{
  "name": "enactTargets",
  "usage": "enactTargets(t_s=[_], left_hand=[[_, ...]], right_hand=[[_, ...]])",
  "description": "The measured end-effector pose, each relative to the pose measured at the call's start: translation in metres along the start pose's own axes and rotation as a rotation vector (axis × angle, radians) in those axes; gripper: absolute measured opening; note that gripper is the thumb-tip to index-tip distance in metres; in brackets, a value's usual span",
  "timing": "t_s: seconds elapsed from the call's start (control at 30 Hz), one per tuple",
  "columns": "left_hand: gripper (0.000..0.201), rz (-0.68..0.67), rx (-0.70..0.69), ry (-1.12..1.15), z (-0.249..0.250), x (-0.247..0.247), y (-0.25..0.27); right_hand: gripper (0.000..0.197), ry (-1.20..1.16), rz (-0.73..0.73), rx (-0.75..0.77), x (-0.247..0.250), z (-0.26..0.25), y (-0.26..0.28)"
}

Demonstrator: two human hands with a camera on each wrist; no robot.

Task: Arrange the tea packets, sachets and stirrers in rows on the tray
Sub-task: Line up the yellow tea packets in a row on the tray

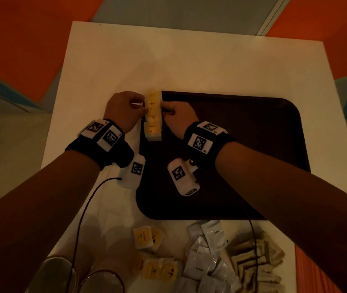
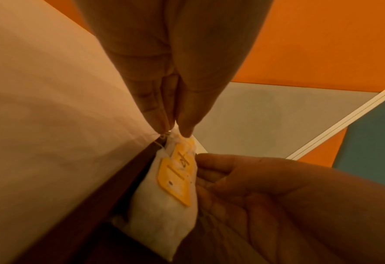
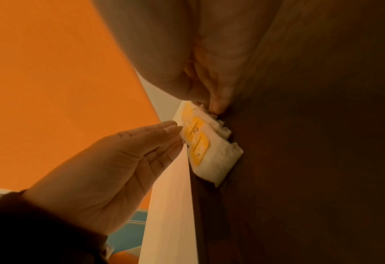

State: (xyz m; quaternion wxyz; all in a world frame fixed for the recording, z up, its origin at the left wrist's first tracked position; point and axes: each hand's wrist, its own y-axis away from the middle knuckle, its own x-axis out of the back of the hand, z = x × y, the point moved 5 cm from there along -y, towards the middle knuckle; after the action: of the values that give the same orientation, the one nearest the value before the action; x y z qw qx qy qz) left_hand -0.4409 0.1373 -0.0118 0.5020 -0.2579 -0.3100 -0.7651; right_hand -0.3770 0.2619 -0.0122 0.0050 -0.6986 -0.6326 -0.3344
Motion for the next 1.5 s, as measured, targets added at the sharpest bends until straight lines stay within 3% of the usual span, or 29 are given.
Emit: enactTargets(t_s=[0.33,0.53,0.67,0.8,0.97,1.13,1.23,1.5], left_hand=[[0.028,0.013,-0.029,-0.024,0.002,0.0,-0.002],[0.025,0.041,-0.021,-0.035,-0.001,0.007,0.004],[0.023,-0.123,-0.028,-0.124,-0.005,0.008,0.012],[0.024,-0.172,-0.025,-0.125,-0.003,0.003,0.021],[0.026,-0.122,-0.024,-0.127,0.001,0.0,0.024],[0.027,-0.07,-0.044,-0.137,0.005,0.005,0.032],[0.026,-0.017,-0.043,-0.021,0.008,0.016,0.042],[0.012,-0.028,-0.163,0.169,0.032,0.038,0.11]], right_hand=[[0.037,0.061,-0.006,-0.052,0.003,0.004,-0.007],[0.029,-0.04,0.058,-0.104,0.004,0.015,-0.007],[0.016,-0.184,-0.003,-0.198,0.001,0.031,0.003],[0.024,-0.284,-0.088,-0.218,-0.012,0.035,0.017],[0.033,-0.218,0.015,-0.157,-0.011,0.036,0.019],[0.034,-0.218,0.019,-0.131,-0.008,0.032,0.029],[0.038,-0.192,0.036,-0.111,0.0,0.031,0.034],[0.026,-0.229,-0.096,-0.058,0.015,-0.007,0.091]])
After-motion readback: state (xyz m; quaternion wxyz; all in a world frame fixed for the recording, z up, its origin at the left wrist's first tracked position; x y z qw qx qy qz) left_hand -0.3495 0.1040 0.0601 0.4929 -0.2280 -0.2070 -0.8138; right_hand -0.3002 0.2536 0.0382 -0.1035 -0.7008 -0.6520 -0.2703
